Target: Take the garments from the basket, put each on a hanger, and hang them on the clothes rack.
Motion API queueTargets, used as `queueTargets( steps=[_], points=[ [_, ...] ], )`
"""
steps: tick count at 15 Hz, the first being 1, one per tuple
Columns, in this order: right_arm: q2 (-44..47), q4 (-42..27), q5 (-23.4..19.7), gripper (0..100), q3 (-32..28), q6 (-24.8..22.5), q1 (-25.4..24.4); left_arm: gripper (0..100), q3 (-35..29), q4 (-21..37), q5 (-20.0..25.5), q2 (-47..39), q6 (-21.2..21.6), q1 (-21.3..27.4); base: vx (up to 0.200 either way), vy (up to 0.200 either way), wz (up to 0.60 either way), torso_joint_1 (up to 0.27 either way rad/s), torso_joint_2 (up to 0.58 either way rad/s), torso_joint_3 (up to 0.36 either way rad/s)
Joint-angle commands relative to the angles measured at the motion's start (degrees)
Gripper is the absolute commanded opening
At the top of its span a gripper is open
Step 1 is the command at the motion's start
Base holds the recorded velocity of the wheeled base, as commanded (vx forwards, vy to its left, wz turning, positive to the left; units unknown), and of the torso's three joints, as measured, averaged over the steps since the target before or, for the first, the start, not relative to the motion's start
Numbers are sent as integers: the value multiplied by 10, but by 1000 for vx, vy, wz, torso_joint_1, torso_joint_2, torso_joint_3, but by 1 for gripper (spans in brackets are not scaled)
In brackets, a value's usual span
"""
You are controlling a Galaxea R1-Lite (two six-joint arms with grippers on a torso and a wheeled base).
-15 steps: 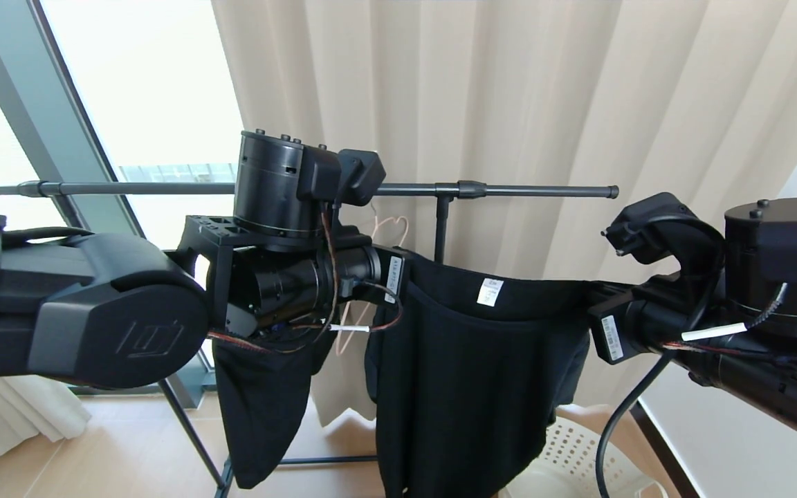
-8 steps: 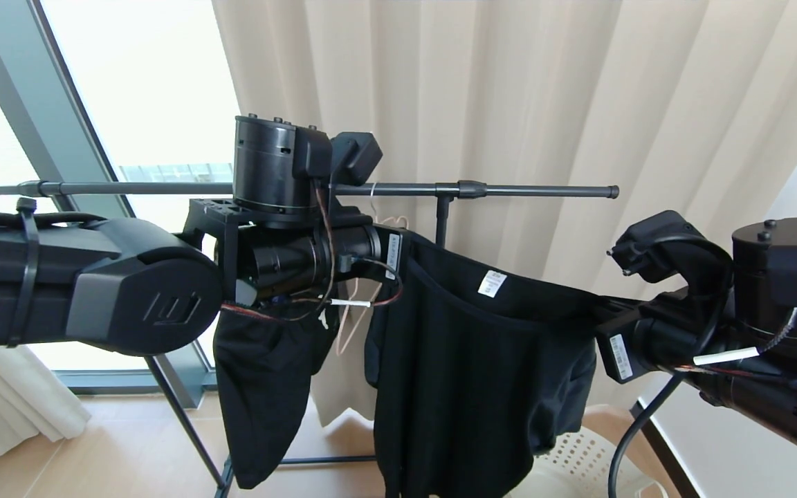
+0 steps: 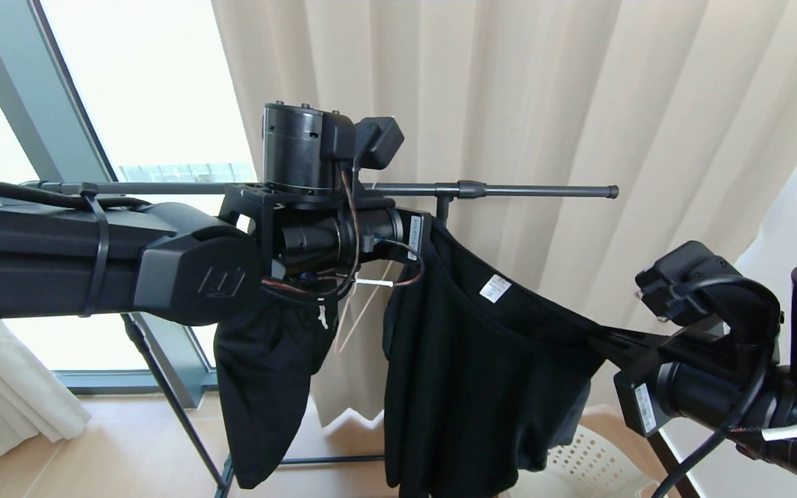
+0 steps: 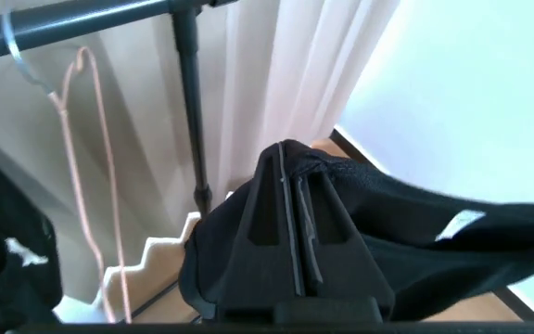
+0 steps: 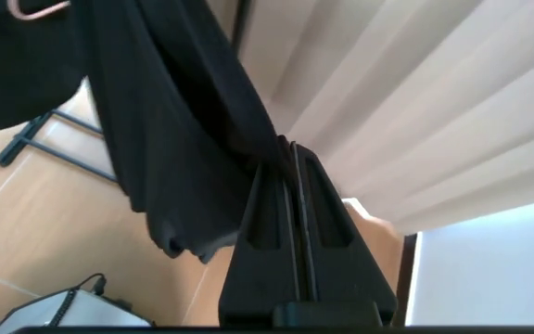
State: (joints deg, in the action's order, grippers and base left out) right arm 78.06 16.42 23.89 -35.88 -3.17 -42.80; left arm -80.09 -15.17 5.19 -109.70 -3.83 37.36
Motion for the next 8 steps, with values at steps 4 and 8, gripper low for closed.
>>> queueTargets(
  steps=[4, 8],
  points=[
    [-9, 0, -10, 0, 5, 9, -77, 0, -34, 0, 24, -27, 0, 2, 0, 0, 0, 0, 0, 0],
    [8, 8, -9, 0, -9, 63, -146, 0, -60, 0, 29, -25, -2, 13, 0, 0, 0, 0, 0, 0]
  ],
)
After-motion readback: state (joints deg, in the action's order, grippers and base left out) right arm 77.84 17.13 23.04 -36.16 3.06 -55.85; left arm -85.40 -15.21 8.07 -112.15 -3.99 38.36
